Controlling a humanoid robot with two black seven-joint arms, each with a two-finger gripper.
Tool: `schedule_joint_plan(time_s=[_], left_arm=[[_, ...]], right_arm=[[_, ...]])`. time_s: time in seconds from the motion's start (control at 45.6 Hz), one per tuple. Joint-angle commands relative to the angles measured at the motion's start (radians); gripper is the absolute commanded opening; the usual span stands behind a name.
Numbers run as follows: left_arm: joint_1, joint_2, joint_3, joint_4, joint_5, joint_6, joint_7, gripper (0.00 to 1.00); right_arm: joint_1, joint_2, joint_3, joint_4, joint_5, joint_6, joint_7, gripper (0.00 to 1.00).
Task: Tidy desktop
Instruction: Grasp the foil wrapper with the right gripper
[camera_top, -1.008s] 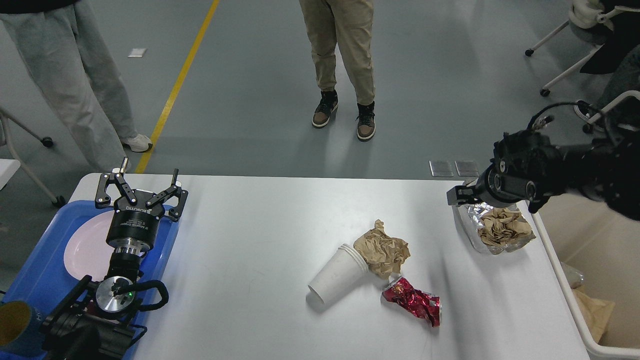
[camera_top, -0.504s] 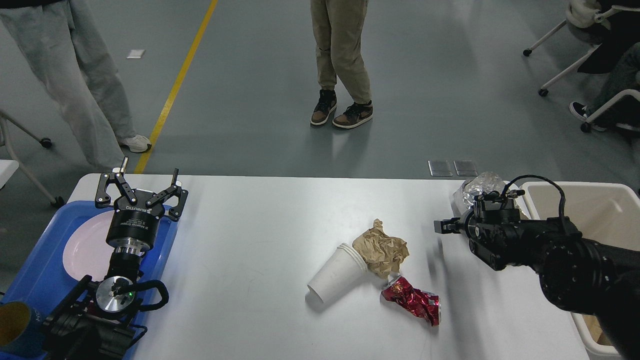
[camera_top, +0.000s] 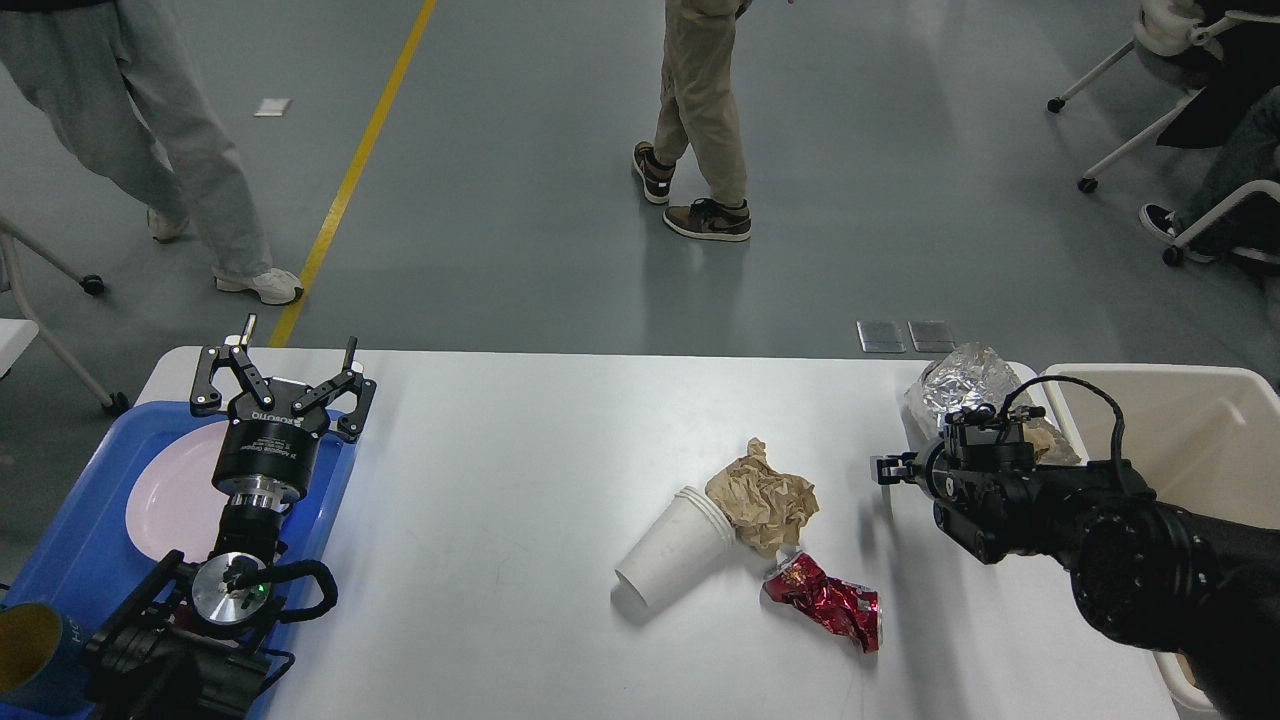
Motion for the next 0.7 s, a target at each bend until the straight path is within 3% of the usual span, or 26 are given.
schedule_joint_plan(time_s=[0.0,0.044,0.066,0.175,0.679], left_arm=[[0.0,0.0,0.0,0.0,0.0,0.0,0.0,0.96],[0.0,0.0,0.0,0.0,0.0,0.0,0.0,0.96],[0.0,0.0,0.0,0.0,0.0,0.0,0.0,0.96],[0.0,0.0,0.0,0.0,0.0,0.0,0.0,0.96],[0.0,0.0,0.0,0.0,0.0,0.0,0.0,0.96]], right_arm=[[0.001,-0.001,0.0,0.008,0.004,0.003,-0.004,0.24],[0.001,-0.001,0.0,0.01,0.007,0.012,-0.009,0.04],[0.001,0.001,0.0,0.013,0.007,0.014,-0.01,0.0],[0.001,0.001,0.003,0.036,0.009,0.014,-0.039,0.0],[0.033,-0.013,0.097,0.087,0.021,0.018,-0.066,0.0]])
